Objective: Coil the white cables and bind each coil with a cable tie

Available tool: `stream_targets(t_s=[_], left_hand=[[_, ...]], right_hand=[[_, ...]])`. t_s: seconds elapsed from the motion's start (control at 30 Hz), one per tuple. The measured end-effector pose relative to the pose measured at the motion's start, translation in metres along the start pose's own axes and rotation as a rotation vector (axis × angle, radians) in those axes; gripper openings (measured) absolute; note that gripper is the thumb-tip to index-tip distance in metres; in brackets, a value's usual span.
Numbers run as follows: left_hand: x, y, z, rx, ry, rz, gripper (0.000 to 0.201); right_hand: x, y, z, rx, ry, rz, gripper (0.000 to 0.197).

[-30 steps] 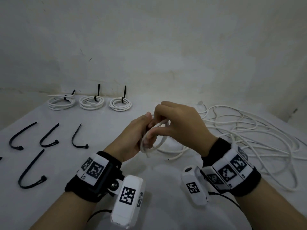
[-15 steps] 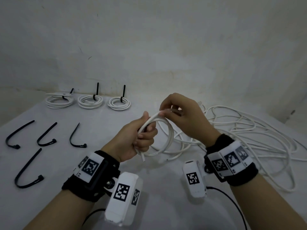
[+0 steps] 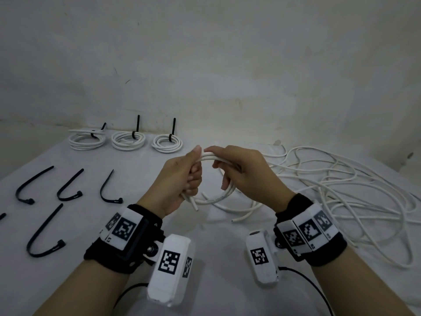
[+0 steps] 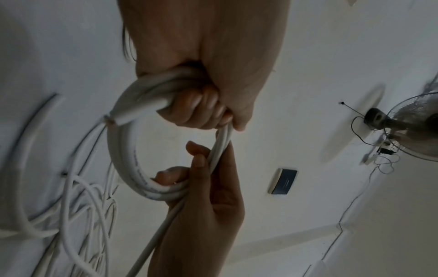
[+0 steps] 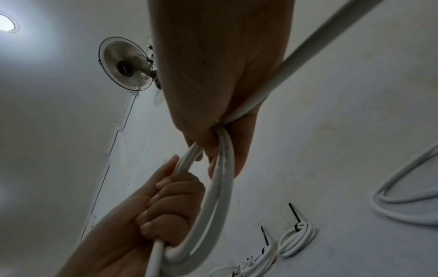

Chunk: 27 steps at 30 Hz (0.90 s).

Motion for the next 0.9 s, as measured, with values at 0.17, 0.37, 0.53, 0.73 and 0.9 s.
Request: stream_targets(t_s=[0.17, 0.37, 0.53, 0.73, 0.9], left_hand=[[-0.001, -0.001, 0.0, -0.028, 0.034, -0.059, 0.045], [0.005, -0.011, -0.012, 0.049, 0.266, -0.02, 0.045], [0.013, -0.019, -0.032, 0.102, 0.526, 0.033, 0.056], [0.011, -0.02, -0.034, 0.121, 0.599, 0.08, 0.058], [0.012, -0.021, -0.045, 0.162, 0.646, 0.139, 0.054]], right_hand=[[-0.001, -0.002, 0.001, -0.001, -0.039, 0.059, 0.032], [0.025, 0.021, -0.009, -0.032, -0.048, 0.289, 0.018], [0.073, 0.058, -0.036, -0.134, 0.204, 0.353, 0.011], [0.084, 0.052, -0.077, 0.138, 0.101, 0.408, 0.019], [0.069, 0.05, -0.057, -0.054, 0.162, 0.298, 0.026]])
Point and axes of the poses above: each hand's wrist, its own y-axis away from the middle knuckle, its own z-axis out of the palm, x = y × z, the point moved 4 cm from there along -y, towards the middle knuckle, and after that the axes turned 15 degrees about y, right-handed, at the moved point
